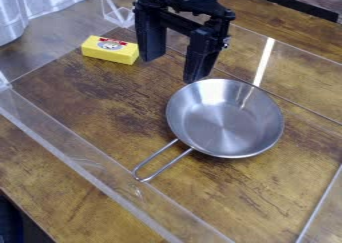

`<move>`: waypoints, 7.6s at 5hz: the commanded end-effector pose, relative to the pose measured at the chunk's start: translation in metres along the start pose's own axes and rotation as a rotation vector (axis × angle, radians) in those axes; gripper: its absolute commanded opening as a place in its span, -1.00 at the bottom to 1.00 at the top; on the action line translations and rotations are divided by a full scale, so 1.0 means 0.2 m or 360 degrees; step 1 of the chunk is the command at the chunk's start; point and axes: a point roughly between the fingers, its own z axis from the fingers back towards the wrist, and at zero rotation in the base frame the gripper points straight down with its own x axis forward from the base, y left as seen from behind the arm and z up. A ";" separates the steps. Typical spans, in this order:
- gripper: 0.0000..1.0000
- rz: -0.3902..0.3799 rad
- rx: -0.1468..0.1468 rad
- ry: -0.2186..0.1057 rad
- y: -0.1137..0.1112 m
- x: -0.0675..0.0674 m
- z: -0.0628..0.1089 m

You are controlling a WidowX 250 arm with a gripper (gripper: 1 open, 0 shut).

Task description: Put the yellow object in the silver pan

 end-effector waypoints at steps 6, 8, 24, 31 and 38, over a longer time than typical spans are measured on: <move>1.00 -0.0182 0.0060 0.0136 0.24 -0.03 -0.03; 1.00 -0.0252 0.0077 0.0144 0.32 -0.03 -0.02; 1.00 -0.0453 0.0142 0.0142 0.61 0.22 -0.29; -1.00 -0.0497 0.0222 0.0155 0.59 0.19 -0.17; -1.00 -0.0484 0.0257 0.0160 0.52 0.12 -0.05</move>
